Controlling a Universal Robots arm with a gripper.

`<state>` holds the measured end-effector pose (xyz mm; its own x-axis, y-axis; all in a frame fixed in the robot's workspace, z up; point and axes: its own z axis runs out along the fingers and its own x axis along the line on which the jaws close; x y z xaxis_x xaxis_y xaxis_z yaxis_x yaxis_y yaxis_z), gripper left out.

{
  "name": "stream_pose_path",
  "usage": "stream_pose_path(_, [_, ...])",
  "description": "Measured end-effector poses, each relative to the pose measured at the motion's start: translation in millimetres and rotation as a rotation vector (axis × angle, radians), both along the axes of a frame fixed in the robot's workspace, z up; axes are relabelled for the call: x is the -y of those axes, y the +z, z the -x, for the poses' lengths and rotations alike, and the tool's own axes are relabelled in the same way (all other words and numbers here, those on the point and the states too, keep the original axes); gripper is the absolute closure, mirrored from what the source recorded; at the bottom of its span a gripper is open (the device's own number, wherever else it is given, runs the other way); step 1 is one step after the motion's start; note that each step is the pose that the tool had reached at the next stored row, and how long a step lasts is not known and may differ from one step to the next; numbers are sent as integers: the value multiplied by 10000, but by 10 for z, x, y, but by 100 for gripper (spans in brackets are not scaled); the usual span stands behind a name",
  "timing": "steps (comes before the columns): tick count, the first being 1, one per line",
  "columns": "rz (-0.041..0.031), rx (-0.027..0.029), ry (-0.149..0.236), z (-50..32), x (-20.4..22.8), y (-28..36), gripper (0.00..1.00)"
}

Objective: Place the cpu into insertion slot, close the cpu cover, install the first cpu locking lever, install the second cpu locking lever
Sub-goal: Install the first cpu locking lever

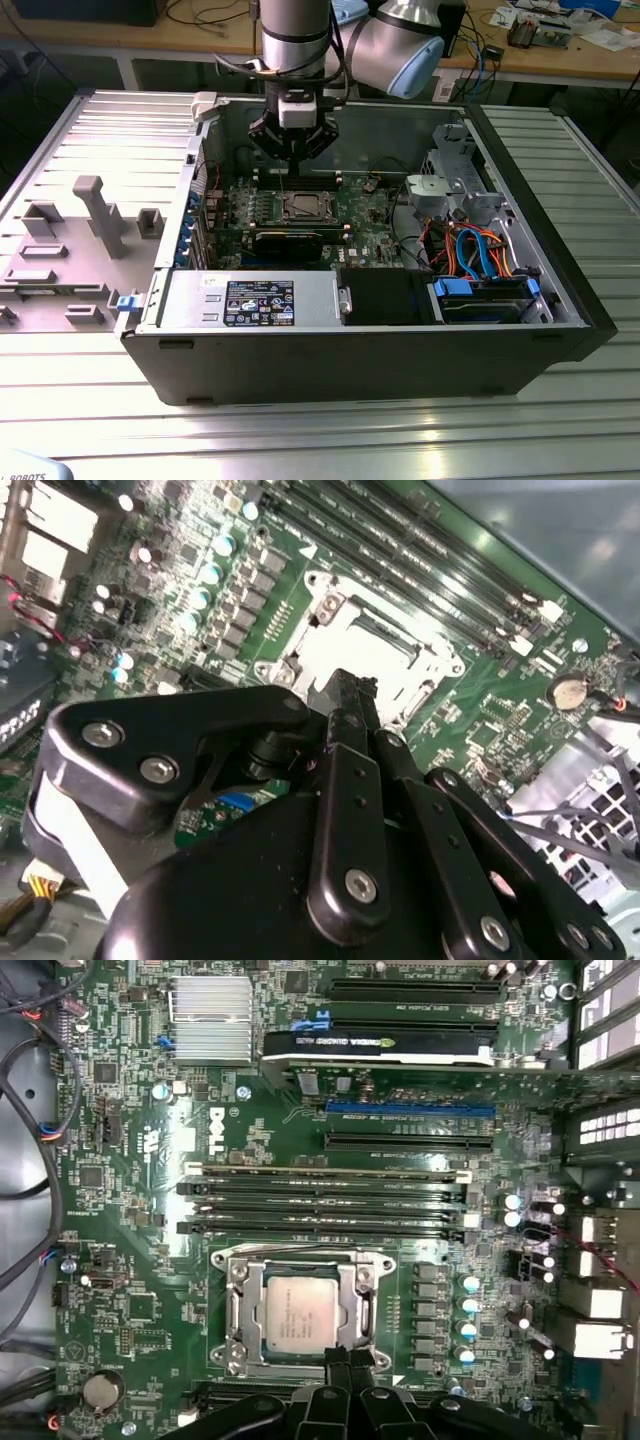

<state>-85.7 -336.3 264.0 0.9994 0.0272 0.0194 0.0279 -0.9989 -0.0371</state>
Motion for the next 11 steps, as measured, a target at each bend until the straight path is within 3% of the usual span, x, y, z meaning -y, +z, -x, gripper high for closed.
stream_pose_path(1, [0, 101, 1, 19, 0, 0, 89])
stream_pose_path(2, [2, 256, 1, 39, 0, 1, 89])
stream_pose_path(3, [0, 331, -5, 55, 0, 0, 89])
stream_pose_path(8, [-26, 319, -350, 94, 0, 1, 89])
stream_pose_path(9, [-60, 319, -350, 101, 0, 0, 89])
stream_pose_path(11, [-274, 312, -352, 107, 0, 0, 89])
